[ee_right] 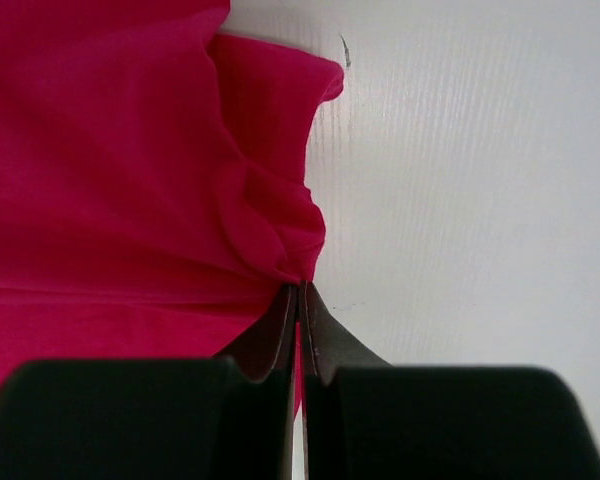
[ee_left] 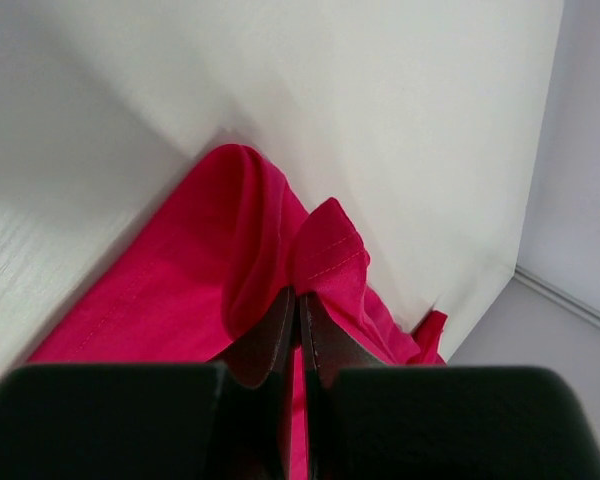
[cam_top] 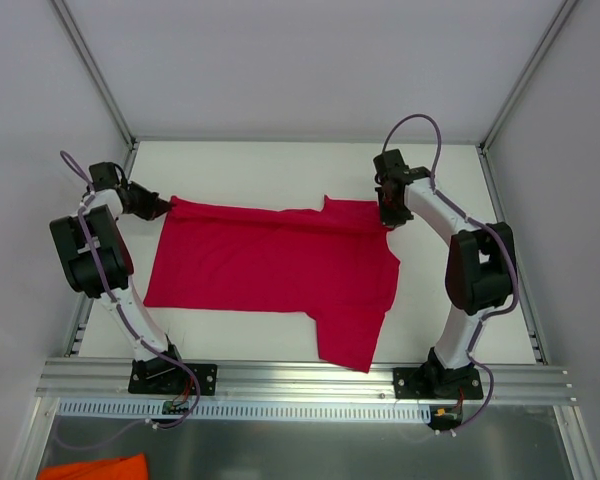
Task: Fold and stack the t-shirts
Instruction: Fold the flattened tshirt in 1/3 of the way
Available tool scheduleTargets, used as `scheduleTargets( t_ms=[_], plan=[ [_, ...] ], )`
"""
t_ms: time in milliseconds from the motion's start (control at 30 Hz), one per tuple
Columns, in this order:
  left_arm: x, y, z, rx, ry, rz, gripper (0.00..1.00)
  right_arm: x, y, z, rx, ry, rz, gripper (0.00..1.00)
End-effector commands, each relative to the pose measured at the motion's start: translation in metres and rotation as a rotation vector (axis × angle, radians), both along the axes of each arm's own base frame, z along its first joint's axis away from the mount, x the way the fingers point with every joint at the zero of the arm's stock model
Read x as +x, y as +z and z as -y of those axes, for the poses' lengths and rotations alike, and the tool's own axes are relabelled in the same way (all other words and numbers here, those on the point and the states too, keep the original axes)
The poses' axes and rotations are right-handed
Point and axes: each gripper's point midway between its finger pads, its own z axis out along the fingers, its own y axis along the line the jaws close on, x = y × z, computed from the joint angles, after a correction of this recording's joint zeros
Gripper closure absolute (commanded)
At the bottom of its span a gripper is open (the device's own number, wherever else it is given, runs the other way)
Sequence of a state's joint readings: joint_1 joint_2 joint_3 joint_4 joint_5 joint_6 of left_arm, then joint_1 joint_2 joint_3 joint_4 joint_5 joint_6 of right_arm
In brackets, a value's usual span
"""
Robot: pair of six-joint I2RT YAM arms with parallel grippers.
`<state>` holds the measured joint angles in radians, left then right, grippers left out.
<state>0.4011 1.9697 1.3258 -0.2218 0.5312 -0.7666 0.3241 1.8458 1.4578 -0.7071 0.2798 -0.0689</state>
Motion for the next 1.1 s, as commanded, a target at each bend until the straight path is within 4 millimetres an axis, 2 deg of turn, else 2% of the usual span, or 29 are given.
scheduleTargets(
  t_ms=[0, 267, 500, 667, 800, 1067],
  plan=[
    [-0.002, 0.022, -0.025, 0.085, 0.061, 0.042, 1.00, -0.011, 0.015, 0.014, -0.041, -0.005, 0.007, 0.99],
    [-0.023, 0.014, -0.025, 0.083, 0.076, -0.025, 1.00, -0.019, 0.013, 0.008, -0.017, 0.015, -0.046, 0.99],
    [-0.033, 0.025, -0.024, 0.109, 0.062, -0.020, 1.00, -0.032, 0.013, -0.004, -0.008, 0.029, -0.095, 0.99],
    [-0.045, 0.015, -0.022, 0.112, 0.064, -0.054, 1.00, -0.043, 0.009, -0.007, -0.011, 0.026, -0.144, 0.99],
    [-0.052, 0.007, -0.019, 0.100, 0.058, -0.087, 1.00, -0.051, 0.006, -0.003, -0.036, 0.024, -0.201, 0.99],
    [-0.066, -0.007, -0.015, 0.099, 0.047, -0.135, 1.00, -0.056, 0.004, 0.002, -0.075, 0.030, -0.237, 0.99]
  ],
)
